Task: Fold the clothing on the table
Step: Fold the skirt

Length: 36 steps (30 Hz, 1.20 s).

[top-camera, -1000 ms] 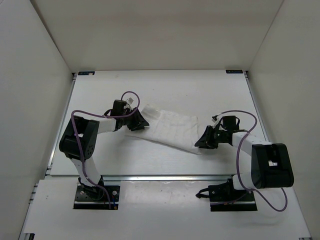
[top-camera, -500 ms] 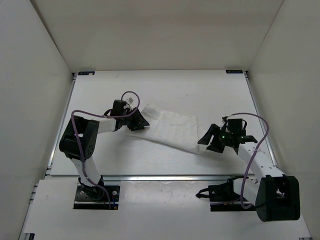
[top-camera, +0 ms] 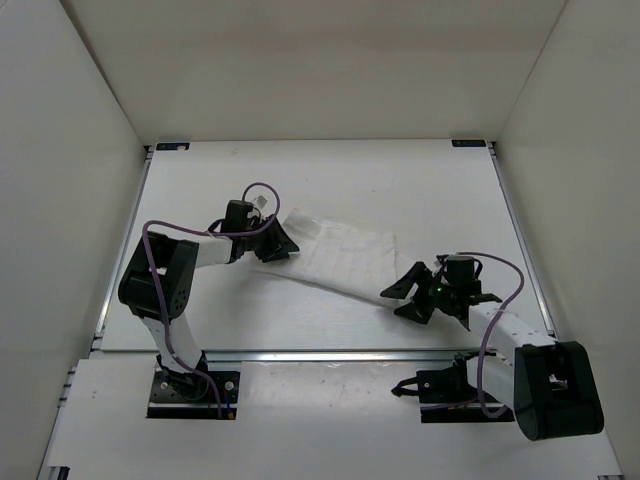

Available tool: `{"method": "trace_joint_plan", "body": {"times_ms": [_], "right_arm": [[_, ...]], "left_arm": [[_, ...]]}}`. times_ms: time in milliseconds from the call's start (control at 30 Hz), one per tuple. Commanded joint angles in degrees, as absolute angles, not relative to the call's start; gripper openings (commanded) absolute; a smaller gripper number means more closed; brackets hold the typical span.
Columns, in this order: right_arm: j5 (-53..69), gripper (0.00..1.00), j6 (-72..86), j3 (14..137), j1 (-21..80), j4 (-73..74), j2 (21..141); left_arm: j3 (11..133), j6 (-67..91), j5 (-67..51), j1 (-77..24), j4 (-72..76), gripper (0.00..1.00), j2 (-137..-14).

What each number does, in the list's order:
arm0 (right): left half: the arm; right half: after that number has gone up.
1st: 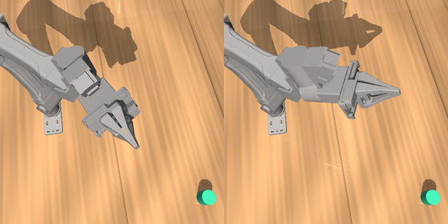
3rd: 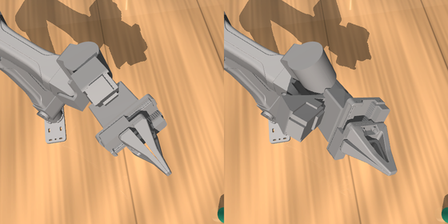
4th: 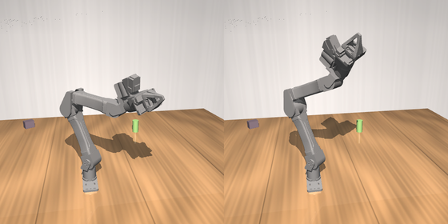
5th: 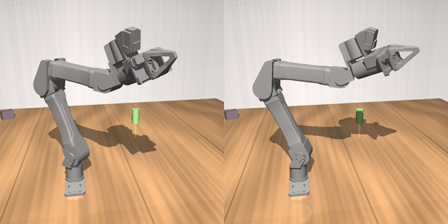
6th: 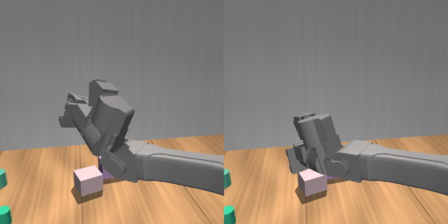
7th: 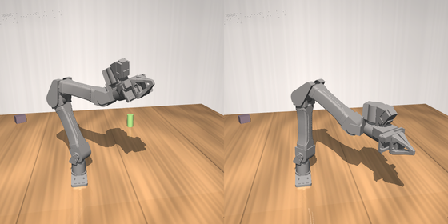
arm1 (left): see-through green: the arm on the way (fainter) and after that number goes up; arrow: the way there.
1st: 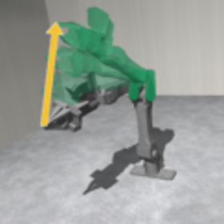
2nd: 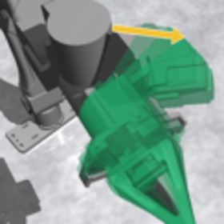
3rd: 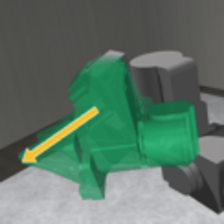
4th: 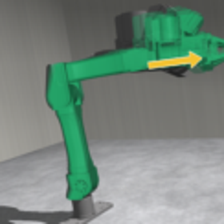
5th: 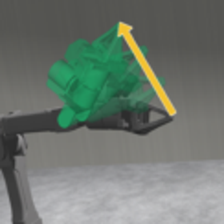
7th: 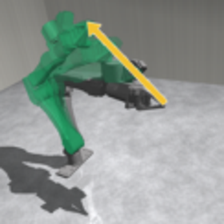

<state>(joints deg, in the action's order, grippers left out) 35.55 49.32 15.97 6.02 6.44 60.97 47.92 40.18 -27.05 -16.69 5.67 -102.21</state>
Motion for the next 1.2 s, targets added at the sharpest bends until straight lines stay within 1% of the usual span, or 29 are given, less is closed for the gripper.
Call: {"method": "trace_joint_plan", "body": {"times_ms": [0,100,133,167,200,267,300,333,367,400,500,600,633,667,700,733,767,800,833,867,933,1033,1167], "right_arm": [[30.9,0.67,53.3,14.1,4.9,-1.0,63.5],[28.4,0.25,52.8,14.6,3.5,-3.9,65.3],[28.3,0.18,52.1,15.6,1.9,-3.9,65.7],[28.2,0.01,50.2,17.6,0.1,-2.7,67.3],[27.8,0.0,47.6,20.5,-1.7,-0.5,69.1],[28.6,0.0,43.0,24.9,-3.9,3.2,71.6],[29.6,0.0,40.5,27.9,-4.7,5.7,73.5],[30.5,0.0,38.3,29.3,-4.7,7.7,75.0],[30.5,0.0,37.3,31.3,-4.7,8.5,75.7],[30.7,0.0,35.8,32.7,-4.7,10.0,76.7],[30.7,0.0,32.8,35.0,-4.9,12.0,78.8],[31.5,0.0,30.1,37.7,-5.2,13.7,80.8],[32.0,0.06,28.6,38.4,-5.1,14.5,81.2],[31.4,0.28,28.0,38.9,-4.2,15.0,80.7],[30.2,0.38,28.1,38.9,-4.0,15.1,80.2],[29.4,0.55,27.7,38.1,-2.6,14.9,78.1],[27.1,0.64,28.3,38.3,-1.9,15.0,76.5],[25.2,0.65,28.6,37.5,-1.1,15.1,75.5],[24.9,0.7,29.5,36.4,-0.8,14.5,73.9],[24.3,0.7,31.1,35.2,-0.9,13.9,73.0],[24.9,0.7,32.9,32.9,-1.1,12.5,71.5],[25.6,0.7,33.0,31.0,-1.3,11.0,71.4],[25.8,0.7,32.9,30.9,-1.3,11.3,71.6]], "left_arm": [[45.5,39.5,-24.2,-17.5,1.8,0.55,-102.1],[45.0,40.1,-23.6,-17.6,1.5,0.54,-101.5],[44.4,40.2,-23.5,-17.5,1.2,0.54,-100.8],[44.5,40.3,-23.7,-17.5,0.4,0.55,-100.1],[44.0,40.3,-23.5,-17.7,0.7,0.54,-99.7],[42.5,41.4,-23.4,-17.9,1.7,0.56,-97.6],[42.5,41.8,-23.3,-18.1,2.6,0.65,-97.2],[42.8,41.9,-24.2,-17.9,2.7,0.71,-96.8],[44.5,41.8,-24.9,-17.2,1.9,0.76,-97.0],[46.8,41.6,-26.5,-16.7,0.5,0.79,-96.9],[50.3,41.8,-27.7,-15.3,-2.0,0.81,-93.3],[48.5,41.5,-26.5,-15.6,-4.0,0.82,-87.3],[46.3,41.7,-26.3,-15.9,-4.8,0.83,-84.9],[45.0,41.3,-26.0,-15.6,-4.9,0.83,-83.2],[42.4,41.3,-25.8,-15.4,-5.5,0.83,-81.0],[39.6,40.7,-25.3,-14.9,-6.6,0.83,-78.0],[38.5,40.1,-22.9,-15.0,-7.5,0.83,-77.0],[36.8,39.2,-21.9,-15.3,-9.4,0.86,-74.6],[35.0,38.3,-19.7,-15.6,-11.3,0.88,-73.1],[33.8,38.2,-18.0,-15.8,-12.3,0.9,-72.3],[31.8,37.6,-16.1,-16.3,-12.3,0.89,-71.0],[29.5,38.3,-15.3,-16.3,-12.0,0.88,-72.5],[27.1,41.6,-8.9,-17.0,-10.4,0.86,-73.2]]}}
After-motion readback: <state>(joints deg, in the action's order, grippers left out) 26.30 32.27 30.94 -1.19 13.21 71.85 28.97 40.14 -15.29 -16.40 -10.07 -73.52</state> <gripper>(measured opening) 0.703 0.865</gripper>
